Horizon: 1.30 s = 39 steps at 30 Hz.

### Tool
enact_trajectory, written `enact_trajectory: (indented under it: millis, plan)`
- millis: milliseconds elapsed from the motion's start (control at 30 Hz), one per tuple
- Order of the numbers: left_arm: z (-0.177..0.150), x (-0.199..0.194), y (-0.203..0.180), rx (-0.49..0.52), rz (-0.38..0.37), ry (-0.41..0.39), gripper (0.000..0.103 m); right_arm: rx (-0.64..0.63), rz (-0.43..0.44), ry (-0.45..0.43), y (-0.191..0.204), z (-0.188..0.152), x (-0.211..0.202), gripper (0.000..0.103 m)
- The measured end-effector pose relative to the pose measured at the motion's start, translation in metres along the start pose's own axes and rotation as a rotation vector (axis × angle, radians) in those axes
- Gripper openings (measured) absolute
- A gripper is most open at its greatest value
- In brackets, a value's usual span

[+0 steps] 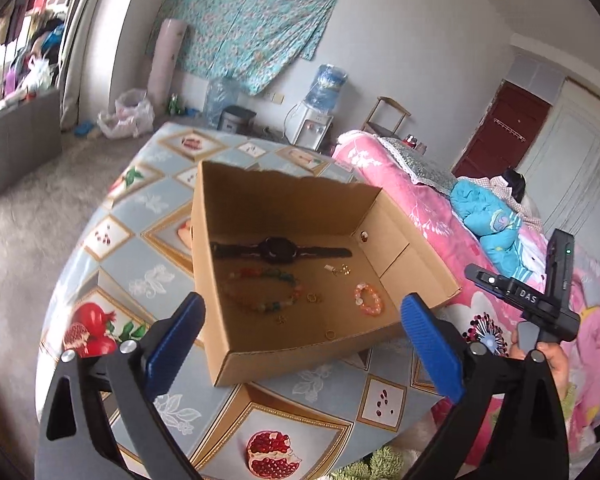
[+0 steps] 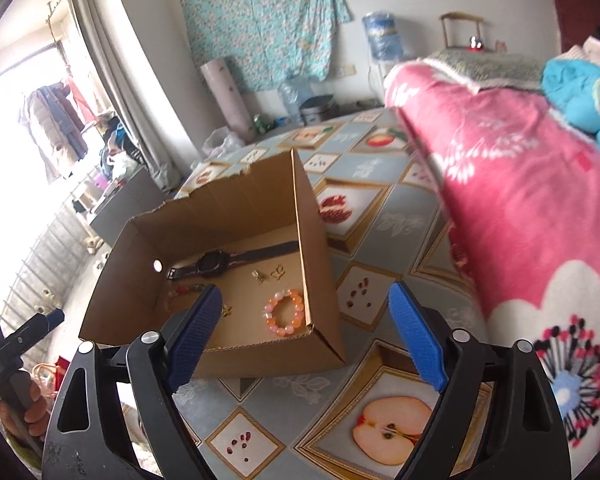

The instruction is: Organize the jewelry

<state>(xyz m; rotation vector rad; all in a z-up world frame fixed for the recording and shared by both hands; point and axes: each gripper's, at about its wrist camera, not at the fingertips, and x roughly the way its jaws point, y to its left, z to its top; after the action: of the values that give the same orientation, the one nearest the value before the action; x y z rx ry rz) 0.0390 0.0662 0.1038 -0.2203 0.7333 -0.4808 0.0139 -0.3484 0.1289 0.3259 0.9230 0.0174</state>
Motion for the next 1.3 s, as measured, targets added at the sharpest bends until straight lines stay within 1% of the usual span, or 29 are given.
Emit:
enact_trajectory:
  millis: [133, 200, 300, 333, 400, 467, 567, 600, 733, 833, 933, 1033, 1133, 1300]
  plan:
    - [0.003, -0.001, -0.019, 0.046, 0.008, -0.032, 0.097, -0.034, -0.014, -0.048, 0.012, -0.006, -0.019, 0.091]
    - [0.005, 0.000, -0.028, 0.057, 0.033, -0.038, 0.097, -0.064, -0.026, -0.071, 0.022, -0.008, -0.028, 0.093]
    - [0.008, 0.001, -0.038, 0.071, 0.103, -0.060, 0.097, -0.104, -0.048, -0.101, 0.035, -0.011, -0.037, 0.095]
    - [0.008, 0.001, -0.041, 0.079, 0.137, -0.070, 0.097, -0.115, -0.056, -0.111, 0.038, -0.013, -0.040, 0.095]
    - [0.007, -0.001, -0.049, 0.114, 0.232, -0.102, 0.097, -0.133, -0.074, -0.124, 0.044, -0.015, -0.044, 0.095]
    - [0.006, -0.003, -0.056, 0.159, 0.293, -0.122, 0.097, -0.151, -0.094, -0.137, 0.050, -0.018, -0.048, 0.095]
    - [0.004, -0.003, -0.059, 0.171, 0.324, -0.122, 0.097, -0.177, -0.140, -0.157, 0.056, -0.021, -0.050, 0.095]
    - [0.004, -0.004, -0.058, 0.168, 0.332, -0.124, 0.097, -0.185, -0.141, -0.158, 0.057, -0.022, -0.050, 0.095]
    - [0.000, -0.006, -0.056, 0.152, 0.361, -0.139, 0.097, -0.160, -0.086, -0.129, 0.056, -0.023, -0.046, 0.095]
    - [-0.004, -0.008, -0.058, 0.139, 0.359, -0.135, 0.097, -0.142, -0.088, -0.110, 0.055, -0.023, -0.042, 0.095]
    - [-0.009, -0.003, -0.060, 0.134, 0.371, -0.101, 0.097, -0.150, -0.073, -0.082, 0.059, -0.026, -0.040, 0.095]
    - [-0.015, 0.008, -0.060, 0.127, 0.366, -0.025, 0.097, -0.157, -0.067, -0.020, 0.062, -0.029, -0.032, 0.095]
    - [-0.021, 0.018, -0.058, 0.099, 0.357, 0.034, 0.097, -0.158, -0.079, 0.042, 0.062, -0.034, -0.022, 0.095]
    - [-0.024, 0.027, -0.056, 0.053, 0.380, 0.071, 0.097, -0.136, -0.082, 0.107, 0.055, -0.041, -0.006, 0.095]
